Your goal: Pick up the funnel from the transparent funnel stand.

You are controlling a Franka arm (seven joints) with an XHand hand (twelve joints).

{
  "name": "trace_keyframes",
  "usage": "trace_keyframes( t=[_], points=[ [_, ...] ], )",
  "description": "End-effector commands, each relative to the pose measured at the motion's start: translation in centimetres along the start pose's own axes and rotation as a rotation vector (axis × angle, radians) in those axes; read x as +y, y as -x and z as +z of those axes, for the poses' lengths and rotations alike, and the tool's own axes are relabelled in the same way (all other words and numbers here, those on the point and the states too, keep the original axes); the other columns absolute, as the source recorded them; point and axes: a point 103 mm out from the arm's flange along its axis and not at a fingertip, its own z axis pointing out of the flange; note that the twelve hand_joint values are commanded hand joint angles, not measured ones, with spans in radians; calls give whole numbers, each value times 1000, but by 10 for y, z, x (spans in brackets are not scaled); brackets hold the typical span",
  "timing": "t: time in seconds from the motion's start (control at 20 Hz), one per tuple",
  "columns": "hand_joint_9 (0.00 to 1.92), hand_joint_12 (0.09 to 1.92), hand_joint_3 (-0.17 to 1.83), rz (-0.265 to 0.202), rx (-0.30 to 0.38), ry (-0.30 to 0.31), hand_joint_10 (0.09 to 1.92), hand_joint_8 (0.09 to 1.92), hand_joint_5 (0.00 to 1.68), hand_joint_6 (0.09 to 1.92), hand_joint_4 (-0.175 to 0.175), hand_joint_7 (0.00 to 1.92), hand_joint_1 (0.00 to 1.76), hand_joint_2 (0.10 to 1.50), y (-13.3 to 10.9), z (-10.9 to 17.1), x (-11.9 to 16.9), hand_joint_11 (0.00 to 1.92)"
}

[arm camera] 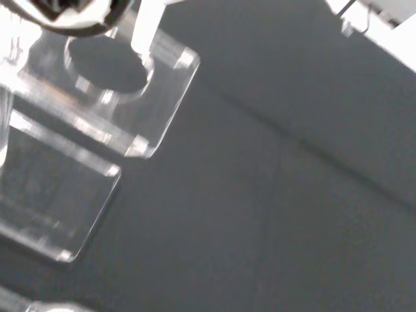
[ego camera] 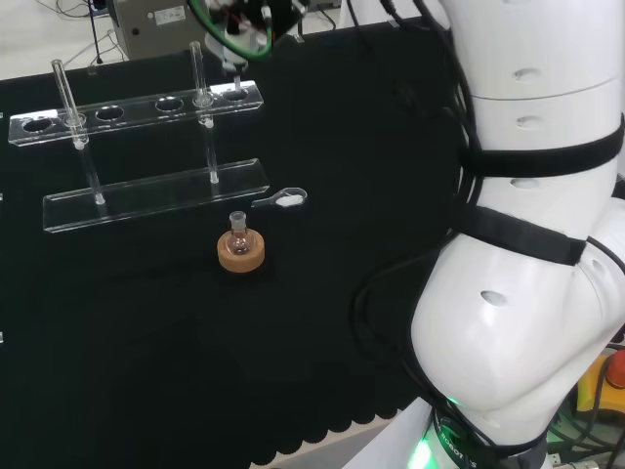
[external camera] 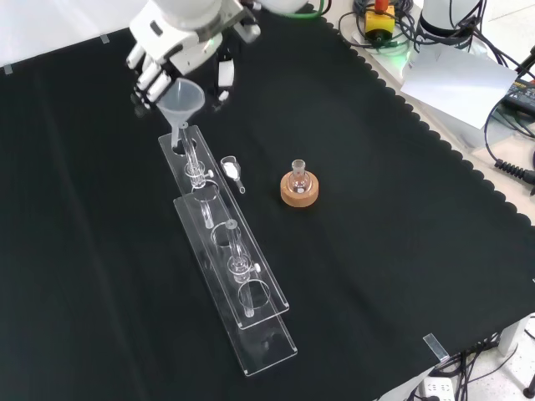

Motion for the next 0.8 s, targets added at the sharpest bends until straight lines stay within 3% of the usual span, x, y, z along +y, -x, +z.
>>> trace_keyframes(
  t=[0.05,0.4,0.8],
  points=[
    [993,1271,697,50,-20,38,414,553,728,240,21,614,860,658,16,-37,-30,607],
    [1007,1275,704,70,2,23,384,555,651,439,20,612,859,656,7,-33,-74,601],
    [1008,1274,709,83,20,-8,383,557,638,476,20,613,858,655,-22,-20,-128,599]
  ],
)
